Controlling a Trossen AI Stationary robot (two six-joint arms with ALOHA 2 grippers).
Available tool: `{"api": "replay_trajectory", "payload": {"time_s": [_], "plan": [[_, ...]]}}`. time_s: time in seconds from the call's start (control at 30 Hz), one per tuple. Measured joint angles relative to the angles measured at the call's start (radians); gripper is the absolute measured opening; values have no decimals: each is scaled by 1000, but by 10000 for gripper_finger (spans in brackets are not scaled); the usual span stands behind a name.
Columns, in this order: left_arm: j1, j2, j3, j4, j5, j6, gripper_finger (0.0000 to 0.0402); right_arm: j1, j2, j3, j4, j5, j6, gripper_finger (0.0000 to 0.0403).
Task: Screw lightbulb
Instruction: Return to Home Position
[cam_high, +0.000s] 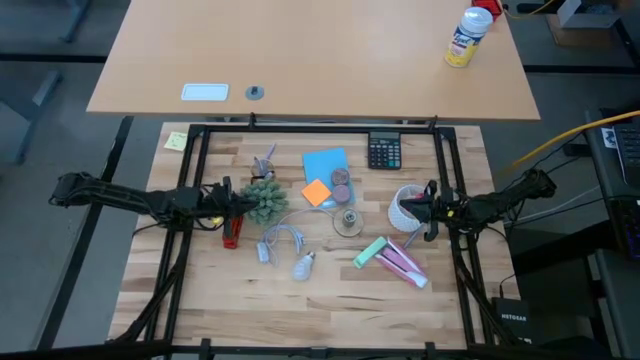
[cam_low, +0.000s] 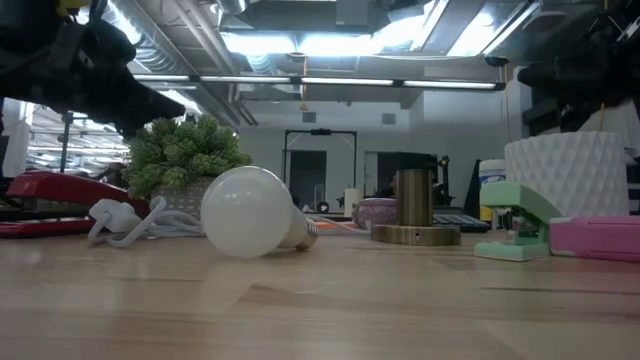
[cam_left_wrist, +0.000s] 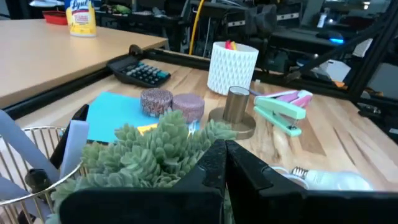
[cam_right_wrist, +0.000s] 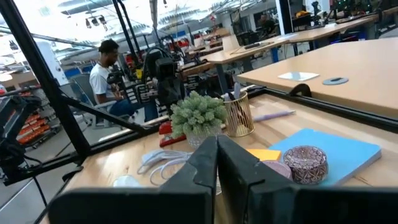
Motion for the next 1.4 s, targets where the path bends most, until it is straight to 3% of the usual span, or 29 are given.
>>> {"api": "replay_trajectory", "payload": {"time_s": [0.33, 0.83, 1.4], "plan": [[0, 1, 0, -87, -6, 79, 1, 0, 0, -2, 0, -6, -3, 17], [0, -10, 0, -153, -7, 80, 1, 0, 0, -3, 0, -7, 0, 17], [0, -323, 0, -265, -9, 80, 1, 0, -7, -3, -1, -7, 0, 17]]}}
